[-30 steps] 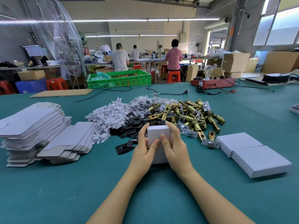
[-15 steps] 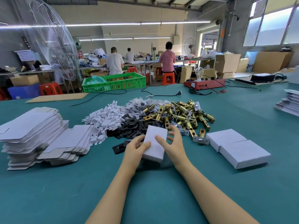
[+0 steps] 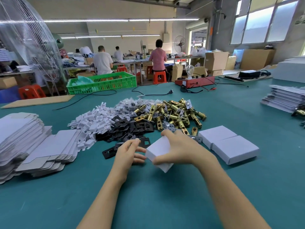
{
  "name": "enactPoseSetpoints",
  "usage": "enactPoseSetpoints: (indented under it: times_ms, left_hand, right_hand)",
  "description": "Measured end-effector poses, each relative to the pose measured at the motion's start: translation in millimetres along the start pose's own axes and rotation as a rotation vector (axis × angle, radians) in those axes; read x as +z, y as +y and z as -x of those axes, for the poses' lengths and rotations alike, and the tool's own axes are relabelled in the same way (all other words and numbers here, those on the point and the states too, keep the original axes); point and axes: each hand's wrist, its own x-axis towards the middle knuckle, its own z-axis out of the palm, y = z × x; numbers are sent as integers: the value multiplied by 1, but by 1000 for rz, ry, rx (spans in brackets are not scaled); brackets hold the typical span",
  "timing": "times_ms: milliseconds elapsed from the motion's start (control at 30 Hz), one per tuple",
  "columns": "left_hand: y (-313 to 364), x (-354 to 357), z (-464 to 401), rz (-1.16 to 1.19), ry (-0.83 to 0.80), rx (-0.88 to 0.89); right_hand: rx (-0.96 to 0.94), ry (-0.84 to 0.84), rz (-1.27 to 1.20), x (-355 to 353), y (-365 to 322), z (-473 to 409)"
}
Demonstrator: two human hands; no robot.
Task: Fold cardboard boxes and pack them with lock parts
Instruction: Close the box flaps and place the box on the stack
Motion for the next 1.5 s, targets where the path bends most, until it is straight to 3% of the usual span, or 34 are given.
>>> enactPoseSetpoints:
  times_ms: [167,400,567,1000,1200,1333,1500]
  left_hand:
    - [-4,1,-2,-73,-38,9]
    - [-6,2,-4,-109,-36,6]
    - [-5,2,-2,-112,-30,3]
    - [-4,3,-2,-112,-26,8]
    - [-4,4,-2,-120,-29,7]
    - [-4,4,-3,-117,-12,2]
    - [-5,4,-3,-152,-12,-8]
  right_hand:
    - [226,55,-43,-47,41,52]
    - [680,66,39,-53,125,114]
    - [787,75,28,-43,154,110]
    - [729,51,2,-41,150,99]
    - [717,100,250,-45,128,92]
    - [441,210,304,-42,84,59]
    - [105,147,90,-9,26,-12]
